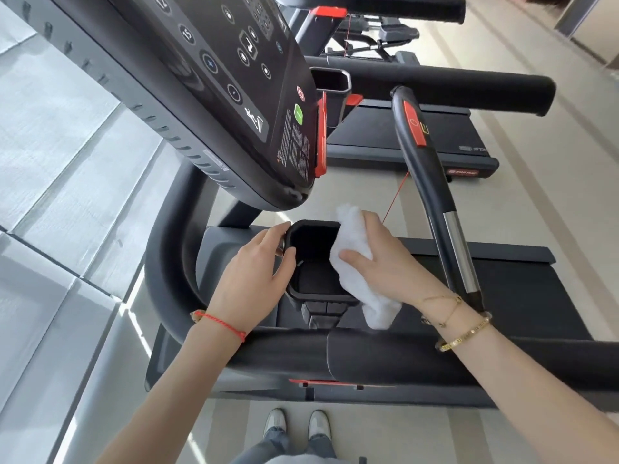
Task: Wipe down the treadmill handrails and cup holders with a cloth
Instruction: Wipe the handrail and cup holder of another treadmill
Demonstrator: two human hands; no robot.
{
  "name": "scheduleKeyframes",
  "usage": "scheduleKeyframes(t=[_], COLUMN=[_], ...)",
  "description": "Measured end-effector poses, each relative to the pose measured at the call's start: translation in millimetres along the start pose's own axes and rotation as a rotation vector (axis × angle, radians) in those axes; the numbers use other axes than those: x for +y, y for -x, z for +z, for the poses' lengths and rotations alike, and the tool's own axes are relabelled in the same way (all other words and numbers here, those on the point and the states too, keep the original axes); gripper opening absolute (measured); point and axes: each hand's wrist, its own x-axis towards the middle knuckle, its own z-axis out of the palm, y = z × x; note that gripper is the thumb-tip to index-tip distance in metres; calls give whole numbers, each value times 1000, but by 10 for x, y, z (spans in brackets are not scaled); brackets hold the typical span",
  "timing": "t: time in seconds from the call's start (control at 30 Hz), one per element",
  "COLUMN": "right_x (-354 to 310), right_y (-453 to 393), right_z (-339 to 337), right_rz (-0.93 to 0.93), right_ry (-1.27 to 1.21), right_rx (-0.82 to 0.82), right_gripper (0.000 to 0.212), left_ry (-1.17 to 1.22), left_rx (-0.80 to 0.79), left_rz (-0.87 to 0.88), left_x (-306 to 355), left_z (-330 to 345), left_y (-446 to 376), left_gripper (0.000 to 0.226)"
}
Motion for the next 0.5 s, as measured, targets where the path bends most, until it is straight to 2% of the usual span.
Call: scheduleKeyframes(t=[0.13, 0.23, 0.3, 0.4, 0.5], right_x=[-23, -97, -154, -255, -419], right_y=[404, 655, 792, 886, 746], right_z=[39, 26, 37, 152, 321], right_rz=[49, 35, -47, -268, -299], right_ry=[-214, -175, -61, 299, 528], right_rx=[28, 77, 74, -14, -16], right_gripper=[49, 47, 51, 49, 43], left_ry=[36, 34, 29, 55, 83], left_rx=[-57, -138, -177, -184, -188], left_rz=[9, 37, 65, 114, 131], left_x=[-47, -129, -180, -233, -267], left_z=[-28, -88, -118, -140, -159], left_y=[-17, -49, -71, -80, -83], left_gripper=[47, 54, 56, 51, 52])
